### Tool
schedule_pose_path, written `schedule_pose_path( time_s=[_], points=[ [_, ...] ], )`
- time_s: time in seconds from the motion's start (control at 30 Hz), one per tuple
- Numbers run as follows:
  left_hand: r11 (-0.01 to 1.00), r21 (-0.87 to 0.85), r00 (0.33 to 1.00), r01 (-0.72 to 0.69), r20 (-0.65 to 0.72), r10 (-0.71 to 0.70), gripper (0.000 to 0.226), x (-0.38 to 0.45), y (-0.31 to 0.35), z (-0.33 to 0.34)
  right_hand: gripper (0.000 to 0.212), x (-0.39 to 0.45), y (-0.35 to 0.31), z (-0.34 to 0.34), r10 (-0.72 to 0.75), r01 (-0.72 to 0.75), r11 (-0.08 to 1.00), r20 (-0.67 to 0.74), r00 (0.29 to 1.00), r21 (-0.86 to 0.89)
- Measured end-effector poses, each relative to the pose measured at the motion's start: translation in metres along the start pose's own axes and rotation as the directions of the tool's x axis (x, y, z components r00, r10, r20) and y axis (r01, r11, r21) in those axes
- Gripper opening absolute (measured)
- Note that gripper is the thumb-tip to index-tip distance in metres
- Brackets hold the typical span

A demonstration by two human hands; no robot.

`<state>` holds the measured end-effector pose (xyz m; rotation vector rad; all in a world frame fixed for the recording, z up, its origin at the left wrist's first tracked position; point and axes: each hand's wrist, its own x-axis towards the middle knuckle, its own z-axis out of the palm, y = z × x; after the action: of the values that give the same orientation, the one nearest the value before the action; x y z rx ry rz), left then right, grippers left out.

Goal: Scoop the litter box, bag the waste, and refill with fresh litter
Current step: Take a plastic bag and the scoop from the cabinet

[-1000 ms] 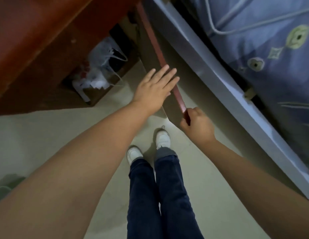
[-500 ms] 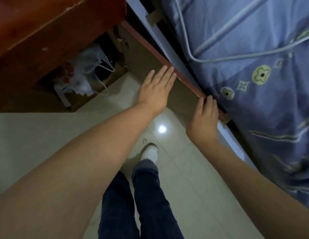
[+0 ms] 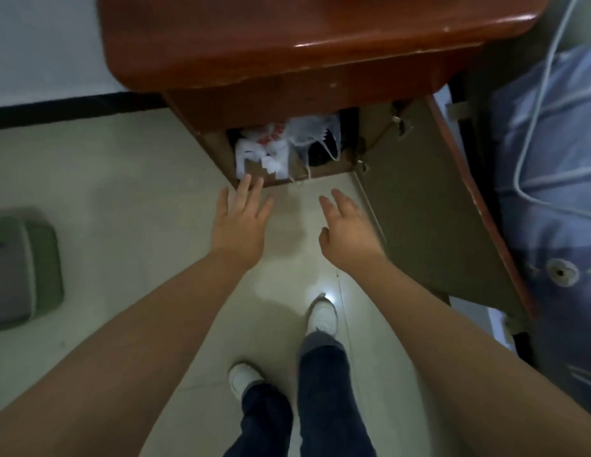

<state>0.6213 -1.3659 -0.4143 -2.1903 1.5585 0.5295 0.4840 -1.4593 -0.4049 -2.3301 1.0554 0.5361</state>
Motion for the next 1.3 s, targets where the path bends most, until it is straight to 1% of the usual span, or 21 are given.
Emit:
schedule_pose_path(
  time_s=[0.17, 0.3, 0.4, 0.53, 0.63, 0.7, 0.73, 0.8, 0.83, 0.87, 0.9, 0.93, 0.97, 1.0, 1.03, 1.07, 1.1, 1.17, 1.23, 1.27, 1.3],
  points=[
    [0.995, -0.012, 0.994, 0.1, -0.031, -0.1, 0.062, 0.016, -0.033, 0.036, 0.056, 0.06, -0.02, 0.025, -0.081, 0.077, 0.988, -0.024, 0.996, -0.137],
    [0.988, -0.069, 0.977, 0.141, -0.151, -0.15, 0.062, 0.061, -0.049, 0.077, 0.046, 0.134, -0.008, 0.058, -0.099, 0.079, 0.955, -0.056, 0.993, -0.287],
    [0.967, -0.163, 0.94, 0.195, -0.251, -0.232, 0.06, 0.102, -0.053, 0.114, 0.045, 0.192, 0.009, 0.08, -0.118, 0.063, 0.925, -0.125, 0.985, -0.375],
    [0.978, -0.171, 0.794, 0.124, -0.573, -0.201, 0.055, 0.154, -0.054, 0.176, 0.055, 0.265, 0.03, 0.102, -0.112, 0.002, 0.908, -0.237, 0.965, -0.419],
    [0.987, -0.133, 0.677, 0.088, -0.719, -0.157, 0.048, 0.187, -0.058, 0.207, 0.069, 0.318, 0.041, 0.107, -0.153, -0.039, 0.88, -0.359, 0.921, -0.473],
    [0.989, -0.129, 0.61, 0.074, -0.779, -0.147, 0.043, 0.201, -0.055, 0.22, 0.085, 0.341, 0.047, 0.106, -0.14, -0.067, 0.907, -0.448, 0.883, -0.415],
    [0.988, -0.139, 0.587, 0.071, -0.795, -0.154, 0.04, 0.207, -0.053, 0.225, 0.093, 0.351, 0.051, 0.105, -0.103, -0.083, 0.936, -0.489, 0.866, -0.343],
    [0.983, -0.168, 0.564, 0.079, -0.805, -0.183, 0.04, 0.215, -0.048, 0.237, 0.101, 0.368, 0.06, 0.099, 0.039, -0.149, 0.971, -0.497, 0.867, -0.185],
    [0.98, -0.187, 0.568, 0.067, -0.8, -0.192, 0.041, 0.218, -0.043, 0.244, 0.092, 0.375, 0.065, 0.098, 0.079, -0.169, 0.973, -0.465, 0.882, -0.156],
    [0.978, -0.205, 0.597, 0.034, -0.781, -0.185, 0.043, 0.219, -0.037, 0.245, 0.071, 0.381, 0.072, 0.098, 0.079, -0.167, 0.971, -0.426, 0.901, -0.172],
    [0.973, -0.232, 0.642, 0.0, -0.745, -0.178, 0.046, 0.218, -0.031, 0.243, 0.041, 0.382, 0.077, 0.098, 0.06, -0.139, 0.974, -0.389, 0.919, -0.178],
    [0.965, -0.261, 0.7, -0.003, -0.69, -0.184, 0.049, 0.217, -0.025, 0.238, 0.023, 0.379, 0.08, 0.099, 0.018, -0.077, 0.986, -0.365, 0.931, -0.148],
    [0.955, -0.295, 0.75, 0.044, -0.621, -0.226, 0.051, 0.22, -0.019, 0.234, 0.03, 0.373, 0.083, 0.102, -0.047, 0.005, 0.992, -0.343, 0.938, -0.125],
    [0.941, -0.321, 0.769, 0.105, -0.574, -0.282, 0.053, 0.226, -0.016, 0.234, 0.033, 0.366, 0.087, 0.105, -0.098, 0.082, 0.995, -0.315, 0.944, -0.062],
    [0.923, -0.368, 0.776, 0.115, -0.547, -0.314, 0.057, 0.231, -0.013, 0.231, 0.03, 0.357, 0.09, 0.109, -0.155, 0.175, 0.984, -0.335, 0.929, 0.028],
    [0.916, -0.393, 0.772, 0.074, -0.559, -0.302, 0.066, 0.236, -0.011, 0.227, 0.022, 0.347, 0.092, 0.114, -0.199, 0.231, 0.971, -0.35, 0.915, 0.053],
    [0.927, -0.373, 0.753, 0.045, -0.597, -0.277, 0.077, 0.24, -0.009, 0.224, 0.019, 0.334, 0.091, 0.118, -0.241, 0.281, 0.955, -0.313, 0.919, 0.092],
    [0.964, -0.265, 0.718, 0.029, -0.666, -0.204, 0.091, 0.255, -0.007, 0.225, 0.027, 0.312, 0.095, 0.123, -0.309, 0.341, 0.91, -0.163, 0.937, 0.235],
    [0.981, -0.191, 0.729, -0.014, -0.674, -0.121, 0.082, 0.263, -0.007, 0.221, 0.03, 0.296, 0.104, 0.125, -0.35, 0.339, 0.907, -0.002, 0.937, 0.249],
    [0.99, -0.135, 0.762, -0.028, -0.645, -0.066, 0.065, 0.262, -0.004, 0.214, 0.03, 0.291, 0.108, 0.124, -0.352, 0.327, 0.917, 0.078, 0.933, 0.227],
    [0.995, -0.091, 0.766, -0.039, -0.642, -0.029, 0.046, 0.259, -0.001, 0.206, 0.029, 0.287, 0.11, 0.122, -0.339, 0.307, 0.929, 0.138, 0.931, 0.207]
  ],
)
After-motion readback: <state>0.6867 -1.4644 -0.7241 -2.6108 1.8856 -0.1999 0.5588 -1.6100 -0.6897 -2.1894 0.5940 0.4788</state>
